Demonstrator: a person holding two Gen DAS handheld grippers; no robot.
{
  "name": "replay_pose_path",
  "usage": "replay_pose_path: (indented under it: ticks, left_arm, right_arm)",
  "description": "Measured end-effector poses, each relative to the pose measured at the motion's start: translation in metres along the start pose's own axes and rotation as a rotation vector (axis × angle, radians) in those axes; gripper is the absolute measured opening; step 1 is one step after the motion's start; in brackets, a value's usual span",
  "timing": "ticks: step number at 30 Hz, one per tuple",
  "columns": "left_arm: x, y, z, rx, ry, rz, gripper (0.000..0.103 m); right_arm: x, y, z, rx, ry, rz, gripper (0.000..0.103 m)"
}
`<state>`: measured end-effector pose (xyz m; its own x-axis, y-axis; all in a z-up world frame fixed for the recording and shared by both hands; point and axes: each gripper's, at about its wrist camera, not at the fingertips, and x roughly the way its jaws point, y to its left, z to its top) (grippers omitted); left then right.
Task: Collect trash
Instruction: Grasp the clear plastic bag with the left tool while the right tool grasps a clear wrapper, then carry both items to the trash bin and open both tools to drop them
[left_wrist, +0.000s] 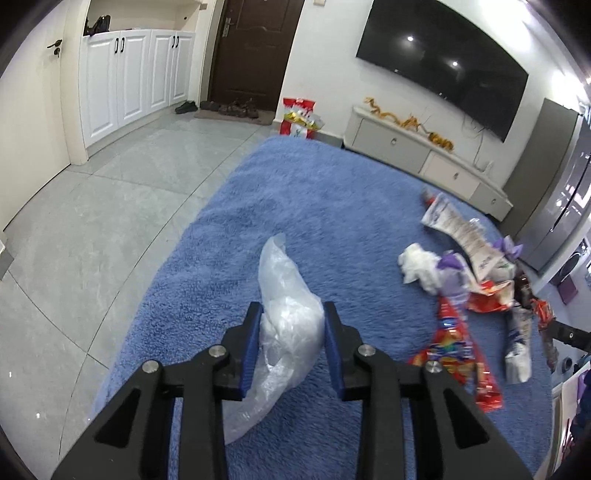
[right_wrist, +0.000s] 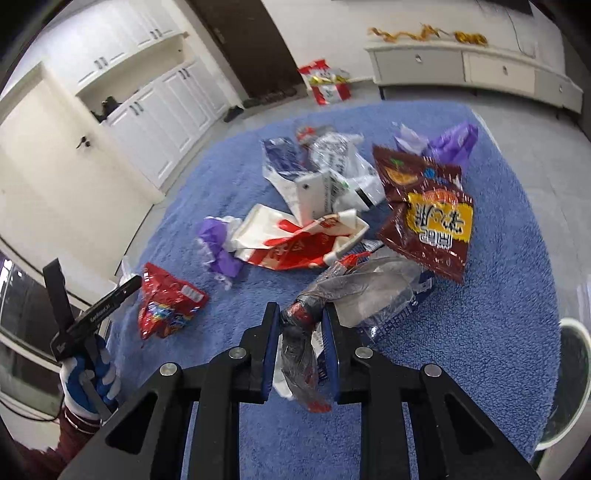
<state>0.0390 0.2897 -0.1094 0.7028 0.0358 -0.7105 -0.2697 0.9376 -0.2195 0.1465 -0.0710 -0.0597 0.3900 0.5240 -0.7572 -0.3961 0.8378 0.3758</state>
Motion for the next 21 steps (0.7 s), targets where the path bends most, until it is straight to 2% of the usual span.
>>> replay_pose_path:
  ticks: [6,10,14,16,21]
  left_arm:
    - [-0.032,-0.024,0.007,0.05,-0.046,0.003,0.03]
    - [-0.051,-0.065,0.012,0.125,-0.073,-0.041,0.03]
    - [-0.054,-0.132,0.012,0.224,-0.058,-0.129,0.03]
    - [-0.05,-0.172,0.009,0.285,-0.038,-0.18,0.03]
    - [-0.024,-0.289,-0.012,0.466,0.055,-0.31,0.03]
  right_arm:
    - [-0.037,0.006,-0.011,-0.061,-0.078,0.012,0.022]
    - [-0.064,-0.014,-0.02,-0.037,-0.136,-0.006,0.022]
    - [-0.088,-0.052,-0.031,0.027,-0.182,-0.05,0.023]
    - [-0.101,-0.08,-0.042,0.075,-0.203,-0.098,0.023]
    - [-0.119,-0.155,-0.072,0.221,-0.232,-0.193,0.023]
